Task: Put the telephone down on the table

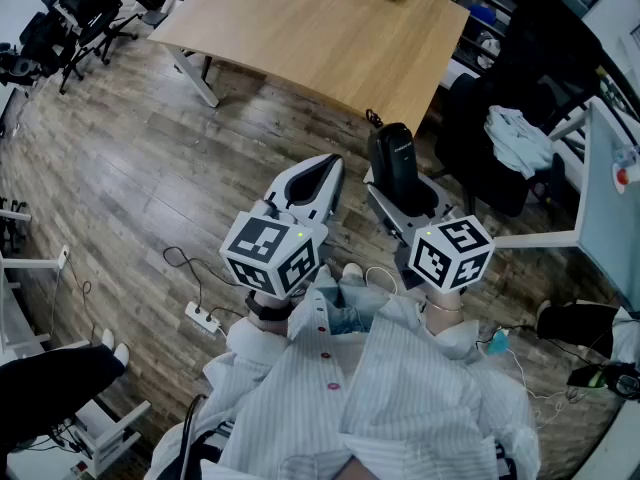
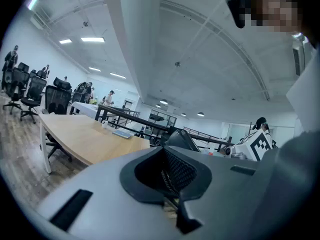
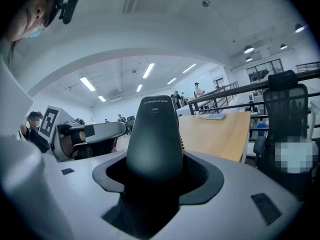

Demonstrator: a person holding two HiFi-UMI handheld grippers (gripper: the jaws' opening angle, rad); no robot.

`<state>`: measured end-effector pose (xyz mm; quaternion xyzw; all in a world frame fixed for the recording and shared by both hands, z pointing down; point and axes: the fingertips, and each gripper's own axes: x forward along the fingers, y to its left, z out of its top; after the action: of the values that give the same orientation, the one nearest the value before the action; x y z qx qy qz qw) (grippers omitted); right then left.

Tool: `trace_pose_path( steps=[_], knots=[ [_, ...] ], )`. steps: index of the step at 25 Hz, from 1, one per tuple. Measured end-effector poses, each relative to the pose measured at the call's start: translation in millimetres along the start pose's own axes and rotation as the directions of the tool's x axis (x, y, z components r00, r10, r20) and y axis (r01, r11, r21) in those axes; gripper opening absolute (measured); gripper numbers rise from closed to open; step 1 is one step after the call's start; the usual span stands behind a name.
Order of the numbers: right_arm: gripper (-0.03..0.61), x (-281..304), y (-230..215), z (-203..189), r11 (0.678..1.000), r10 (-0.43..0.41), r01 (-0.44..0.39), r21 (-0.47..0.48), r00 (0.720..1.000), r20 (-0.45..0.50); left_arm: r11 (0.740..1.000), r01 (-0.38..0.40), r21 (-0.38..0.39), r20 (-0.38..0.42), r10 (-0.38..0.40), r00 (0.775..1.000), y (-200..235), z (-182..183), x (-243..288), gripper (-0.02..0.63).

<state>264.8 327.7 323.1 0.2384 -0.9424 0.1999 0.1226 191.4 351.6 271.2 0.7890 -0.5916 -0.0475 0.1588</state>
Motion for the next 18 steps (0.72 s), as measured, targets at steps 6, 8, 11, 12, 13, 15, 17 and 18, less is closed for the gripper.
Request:
trace_pose_path(
  steps=[6,8,11,12,13,15,17,18],
  knots=[
    [0.29,-11,-7,1,1.0,-0.004,0.004,0.012,1.0,0.016,1.0,0.001,0.01,0.002,-0.001,1.0,-8,1,4,0.011],
    [0.29,-15,-9,1,1.0,0.0,0.0,0.02,1.0,0.023,1.0,-0.005,0.011,0.005,0.005,1.0,-10,0,4,0.011],
    [0.29,-21,-11,3,1.0,0.012,-0.013,0.021,0.999,0.034,1.0,-0.022,0.014,0.014,0.022,1.0,-15,-1,2,0.011],
    [0.29,-23,-12,4,1.0,0.019,-0.02,0.021,0.999,0.039,0.999,-0.028,0.017,0.014,0.028,1.0,-17,-2,1,0.011],
    [0.29,-26,-12,5,0.999,0.025,-0.026,0.02,0.999,0.044,0.999,-0.035,0.019,0.014,0.034,0.999,-19,-3,1,0.011],
    [0.29,-31,-12,4,0.999,0.037,-0.038,0.018,0.998,0.05,0.999,-0.046,0.02,0.016,0.046,0.999,-25,-6,-1,0.011],
    [0.29,-37,-13,3,0.999,0.049,-0.05,0.014,0.997,0.051,0.998,-0.057,0.02,0.021,0.056,0.998,-30,-8,-2,0.011],
    [0.29,-39,-13,3,0.998,0.056,-0.057,0.011,0.997,0.05,0.998,-0.062,0.021,0.024,0.061,0.998,-33,-9,-3,0.011]
  ],
)
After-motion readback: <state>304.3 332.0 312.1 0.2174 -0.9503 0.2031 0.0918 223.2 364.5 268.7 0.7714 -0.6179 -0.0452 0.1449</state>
